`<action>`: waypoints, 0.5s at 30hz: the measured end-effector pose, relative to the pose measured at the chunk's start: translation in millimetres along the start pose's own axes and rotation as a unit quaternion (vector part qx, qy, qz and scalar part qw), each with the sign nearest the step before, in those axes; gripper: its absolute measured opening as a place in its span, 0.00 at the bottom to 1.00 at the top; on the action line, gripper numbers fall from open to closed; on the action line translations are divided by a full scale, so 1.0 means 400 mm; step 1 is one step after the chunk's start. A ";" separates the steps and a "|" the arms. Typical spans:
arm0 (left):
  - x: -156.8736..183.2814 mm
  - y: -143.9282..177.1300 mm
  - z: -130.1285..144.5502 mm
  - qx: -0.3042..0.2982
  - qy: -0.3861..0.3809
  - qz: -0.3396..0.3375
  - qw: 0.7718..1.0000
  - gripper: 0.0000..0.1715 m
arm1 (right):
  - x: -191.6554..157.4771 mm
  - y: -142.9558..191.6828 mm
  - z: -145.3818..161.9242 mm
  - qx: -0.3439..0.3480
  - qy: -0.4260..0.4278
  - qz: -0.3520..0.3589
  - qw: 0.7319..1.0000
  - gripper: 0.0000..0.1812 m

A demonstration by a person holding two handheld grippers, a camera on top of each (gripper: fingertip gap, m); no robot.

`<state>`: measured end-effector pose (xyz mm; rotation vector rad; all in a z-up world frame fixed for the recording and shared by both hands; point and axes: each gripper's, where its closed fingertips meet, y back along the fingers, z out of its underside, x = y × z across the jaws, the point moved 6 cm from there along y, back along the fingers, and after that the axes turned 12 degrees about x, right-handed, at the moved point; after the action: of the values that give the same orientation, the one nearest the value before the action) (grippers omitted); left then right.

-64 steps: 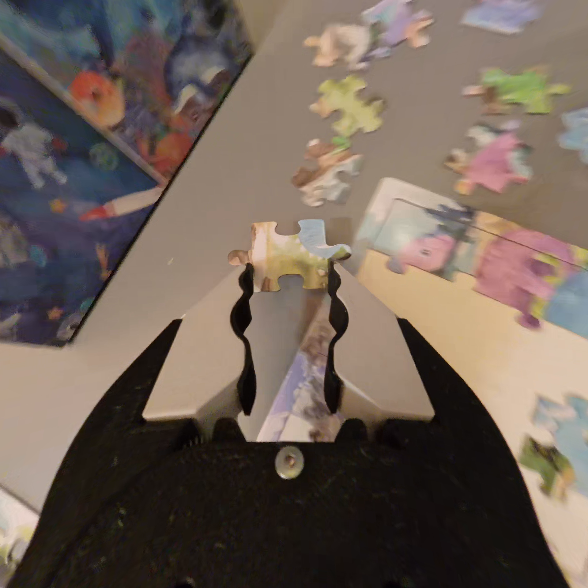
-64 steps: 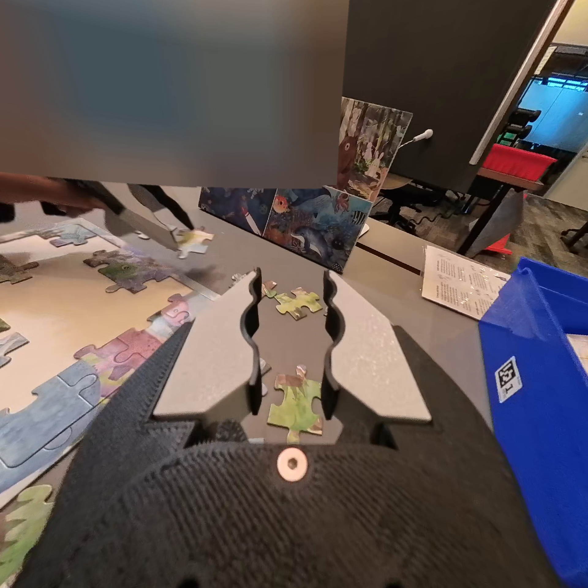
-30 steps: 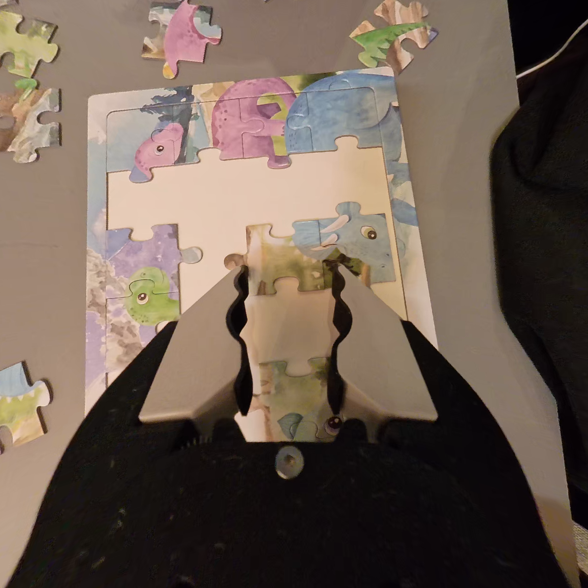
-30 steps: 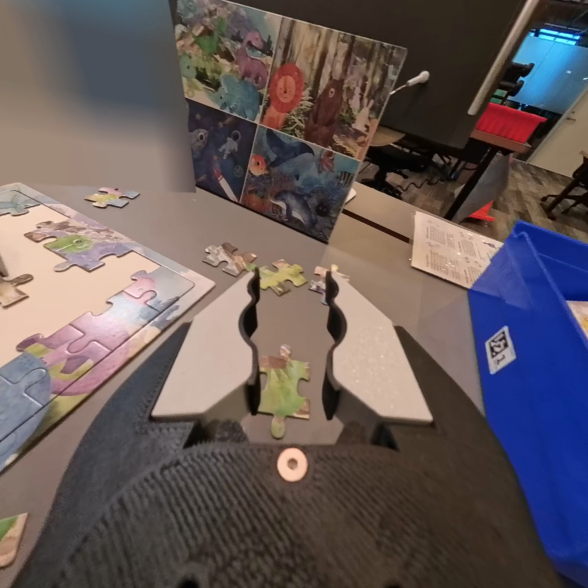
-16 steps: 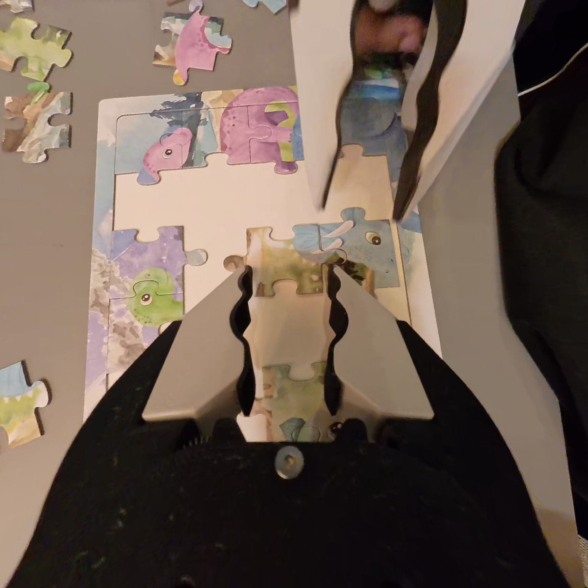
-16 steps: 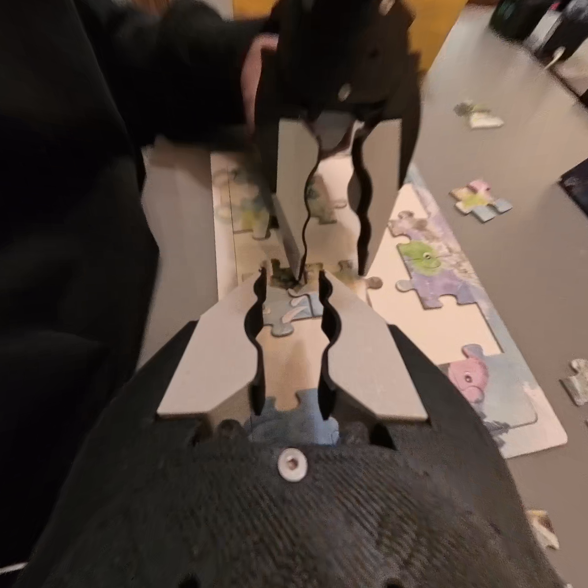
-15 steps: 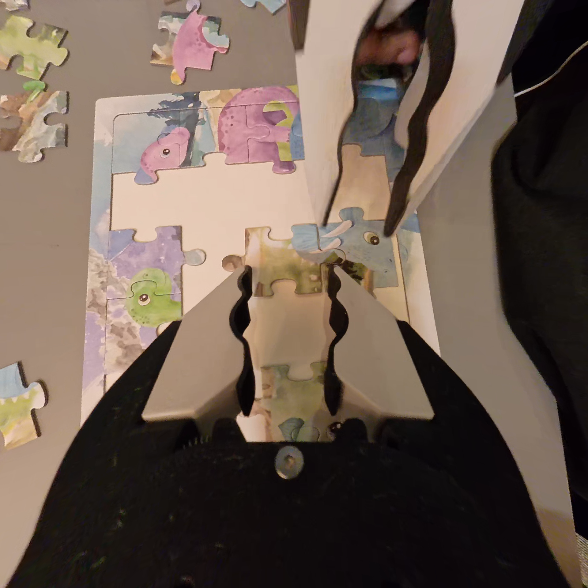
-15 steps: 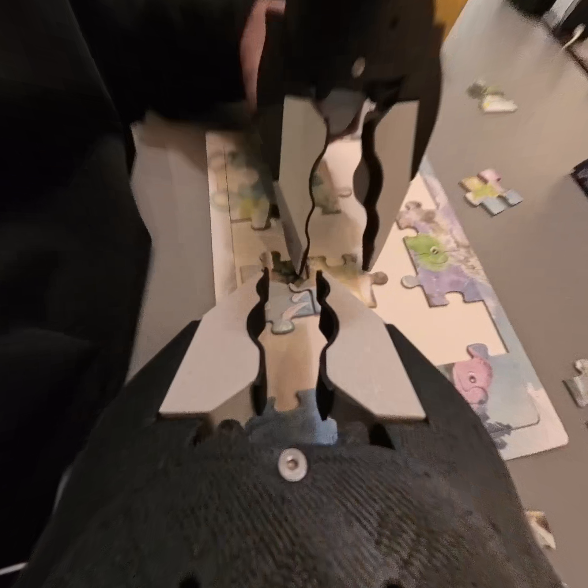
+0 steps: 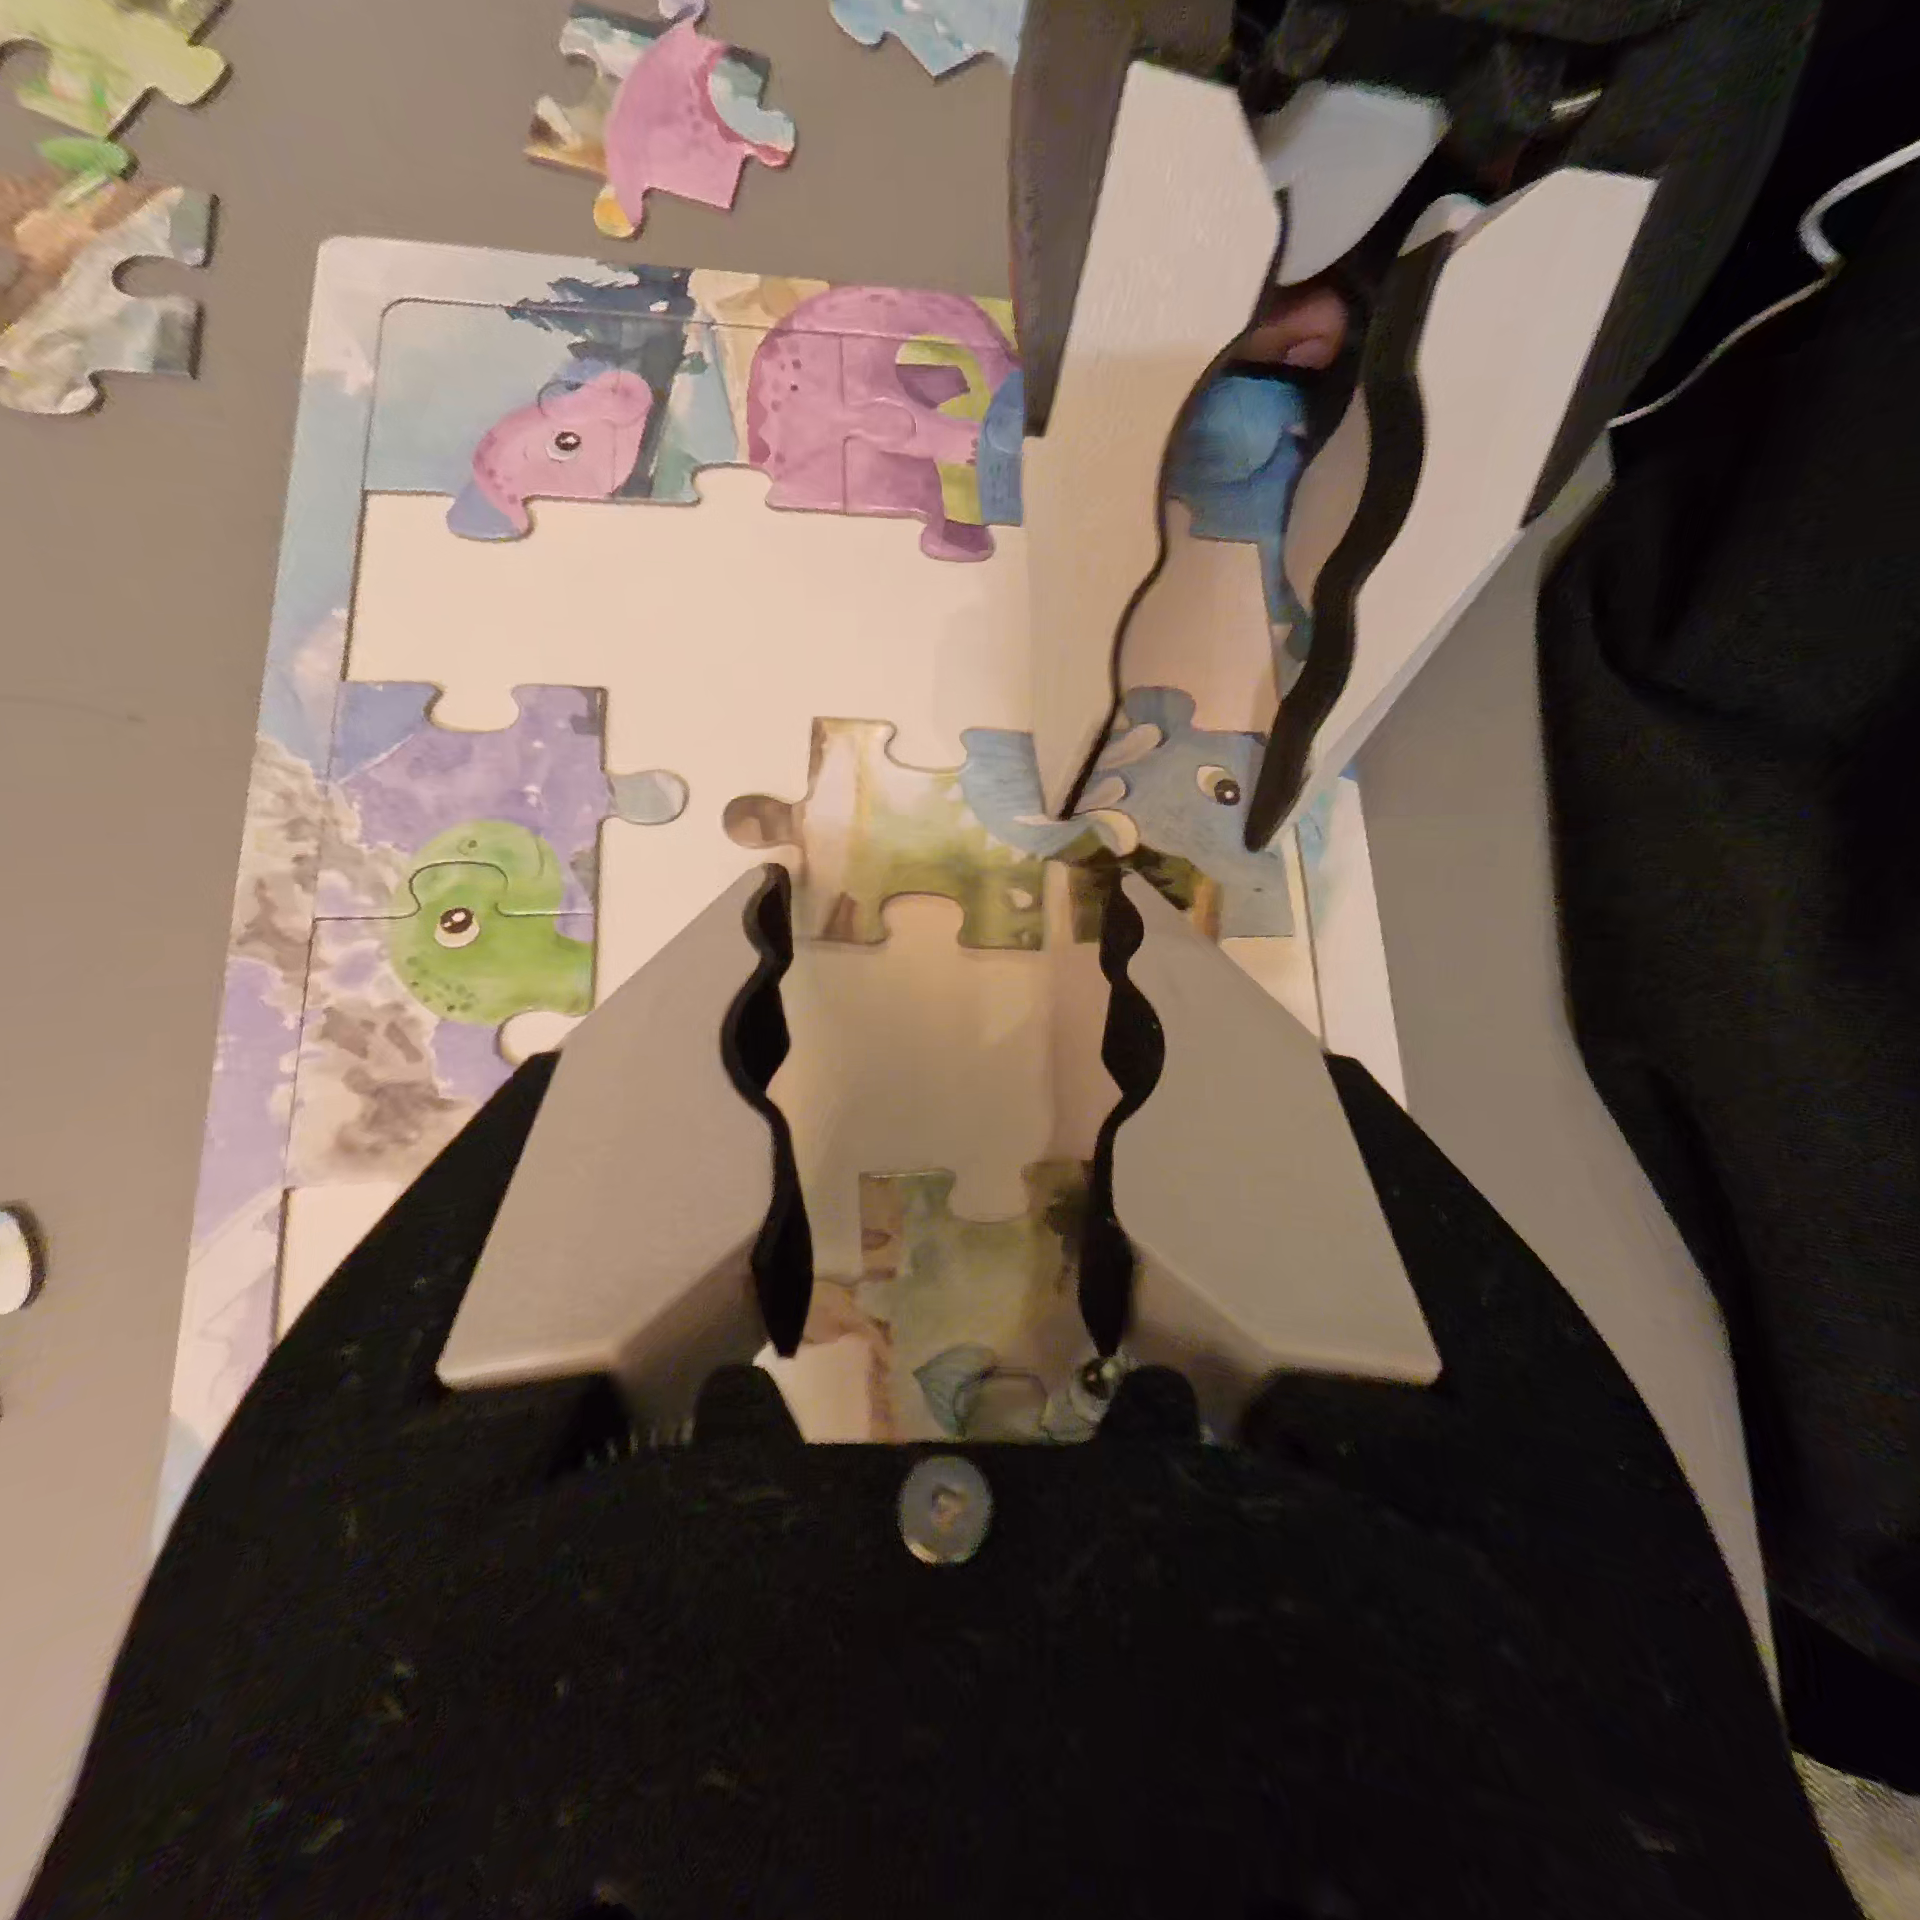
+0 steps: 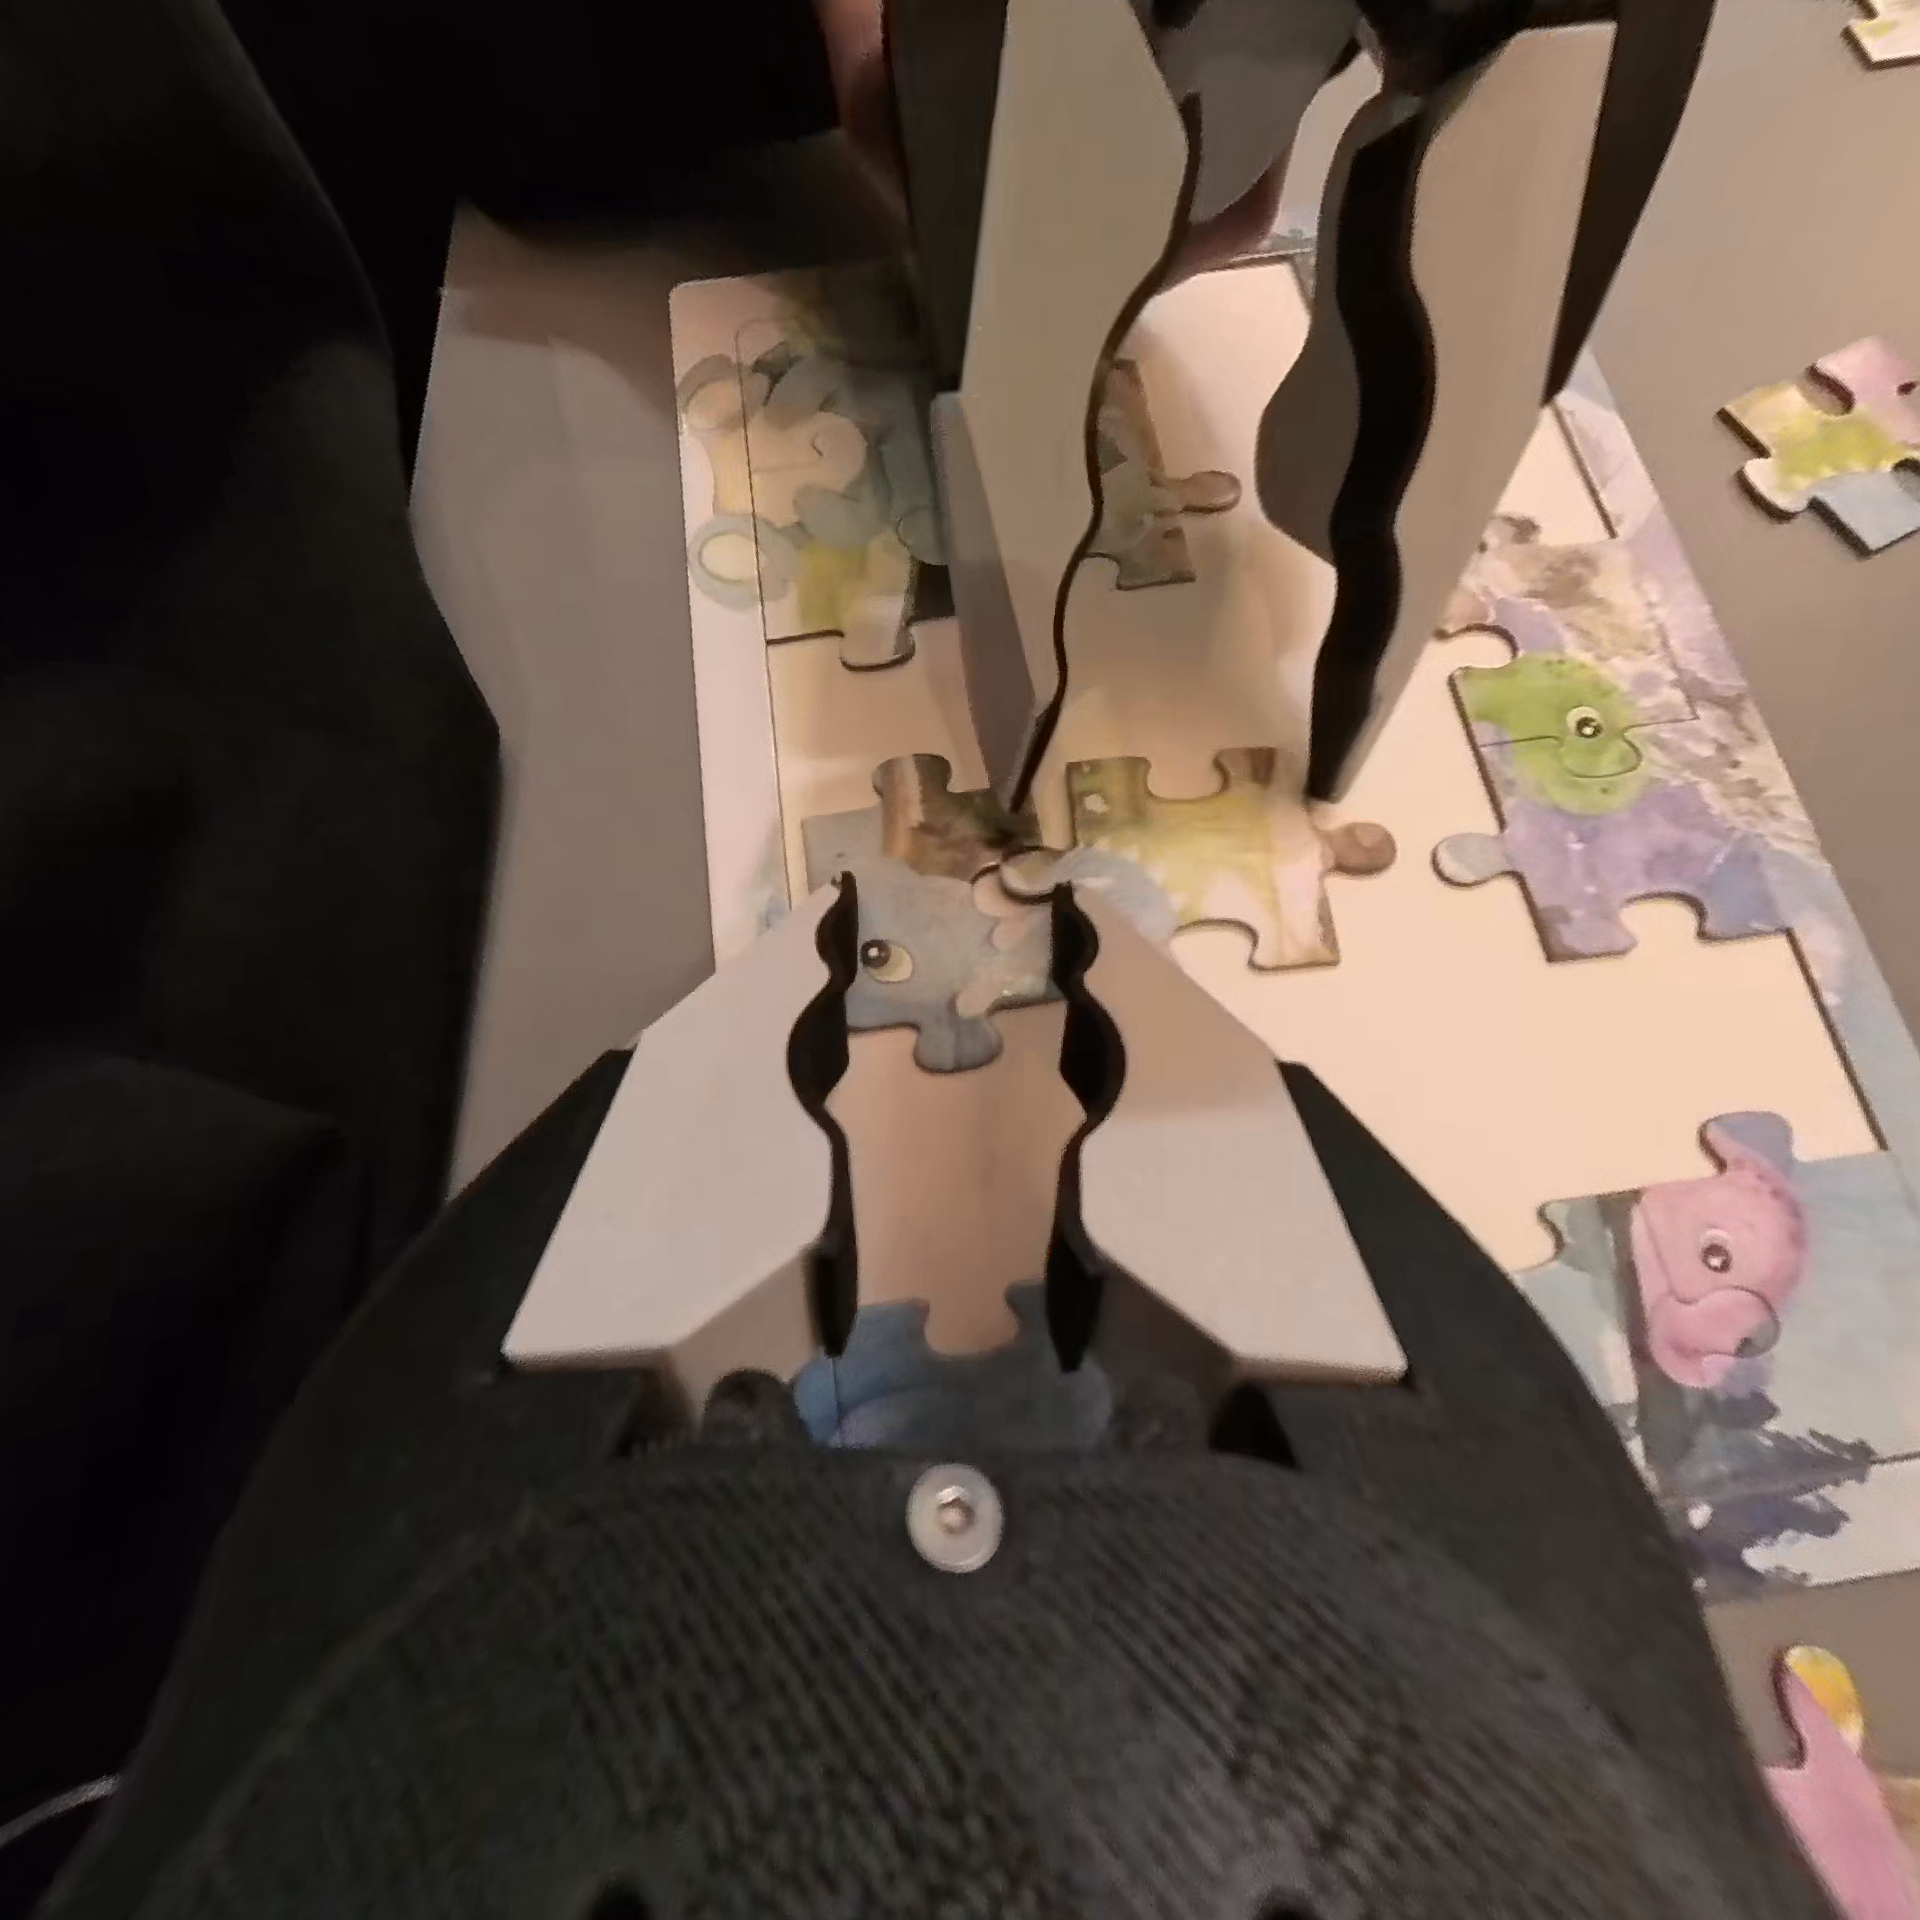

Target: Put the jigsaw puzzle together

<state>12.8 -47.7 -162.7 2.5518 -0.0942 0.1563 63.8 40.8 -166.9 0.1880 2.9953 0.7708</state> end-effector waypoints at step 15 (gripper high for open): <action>0.004 0.004 0.000 -0.001 -0.008 0.007 1.000 0.27 | -0.007 0.015 -0.013 0.032 0.011 -0.012 0.999 0.19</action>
<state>14.2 -49.2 -161.6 2.5515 -0.1176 0.1404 66.9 43.1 -159.7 0.1480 3.0385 0.6801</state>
